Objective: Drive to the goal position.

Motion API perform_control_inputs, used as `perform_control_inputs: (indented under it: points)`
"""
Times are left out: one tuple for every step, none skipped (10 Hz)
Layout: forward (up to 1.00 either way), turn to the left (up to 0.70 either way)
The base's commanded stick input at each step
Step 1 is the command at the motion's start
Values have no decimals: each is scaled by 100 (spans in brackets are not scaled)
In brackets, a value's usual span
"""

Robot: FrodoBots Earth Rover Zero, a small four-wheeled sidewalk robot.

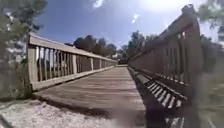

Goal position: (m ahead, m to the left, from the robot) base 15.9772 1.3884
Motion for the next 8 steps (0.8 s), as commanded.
perform_control_inputs:
  points:
    - [70, -15]
    - [70, 0]
    - [70, 0]
    - [70, 0]
    - [70, 0]
    - [70, 0]
    - [70, 0]
    - [70, 0]
